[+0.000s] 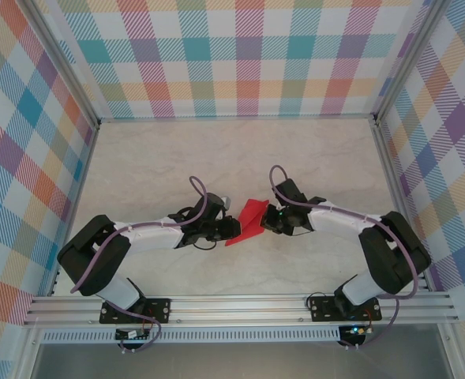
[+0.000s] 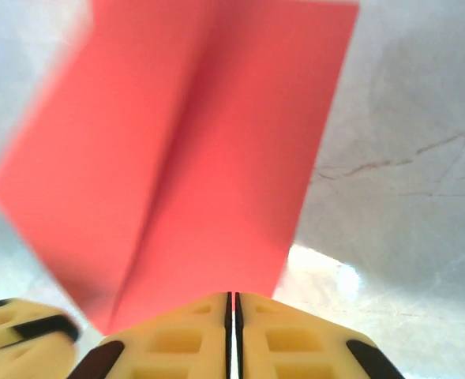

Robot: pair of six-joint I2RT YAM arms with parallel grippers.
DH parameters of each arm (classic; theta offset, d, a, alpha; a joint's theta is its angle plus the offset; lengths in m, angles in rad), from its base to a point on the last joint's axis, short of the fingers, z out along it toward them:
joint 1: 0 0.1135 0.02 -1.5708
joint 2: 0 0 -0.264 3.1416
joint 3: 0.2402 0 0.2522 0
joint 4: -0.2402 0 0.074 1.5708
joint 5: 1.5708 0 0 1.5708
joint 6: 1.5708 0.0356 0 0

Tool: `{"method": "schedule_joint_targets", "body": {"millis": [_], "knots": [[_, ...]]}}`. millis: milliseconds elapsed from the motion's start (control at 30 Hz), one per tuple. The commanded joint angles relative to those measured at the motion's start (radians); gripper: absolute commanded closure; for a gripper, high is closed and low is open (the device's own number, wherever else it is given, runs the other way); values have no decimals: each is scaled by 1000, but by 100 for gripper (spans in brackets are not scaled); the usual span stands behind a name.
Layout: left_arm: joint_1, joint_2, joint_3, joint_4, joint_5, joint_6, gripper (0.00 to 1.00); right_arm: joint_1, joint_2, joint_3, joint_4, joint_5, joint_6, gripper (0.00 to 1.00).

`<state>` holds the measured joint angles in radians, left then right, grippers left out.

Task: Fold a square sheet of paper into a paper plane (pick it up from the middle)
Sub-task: Fourth fold the wing at the center of the table.

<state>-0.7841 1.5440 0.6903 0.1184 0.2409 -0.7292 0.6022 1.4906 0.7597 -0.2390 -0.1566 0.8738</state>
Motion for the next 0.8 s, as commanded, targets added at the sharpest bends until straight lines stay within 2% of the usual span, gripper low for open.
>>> {"method": "schedule_joint_targets", "body": {"millis": [0,200,300,767], "knots": [[-4,-10,-26,44,-7,-25,83,-2,-40,25,17,4,-62,86],[-4,5,-35,30,-43,-29,90,-1,37,78,88,-130,-169,87],[-4,20,-37,20,-57,-28,91,10,83,108,109,-159,-205,88],[-3,76,-28,-13,-59,-28,95,47,290,227,78,-178,-284,93]]}}
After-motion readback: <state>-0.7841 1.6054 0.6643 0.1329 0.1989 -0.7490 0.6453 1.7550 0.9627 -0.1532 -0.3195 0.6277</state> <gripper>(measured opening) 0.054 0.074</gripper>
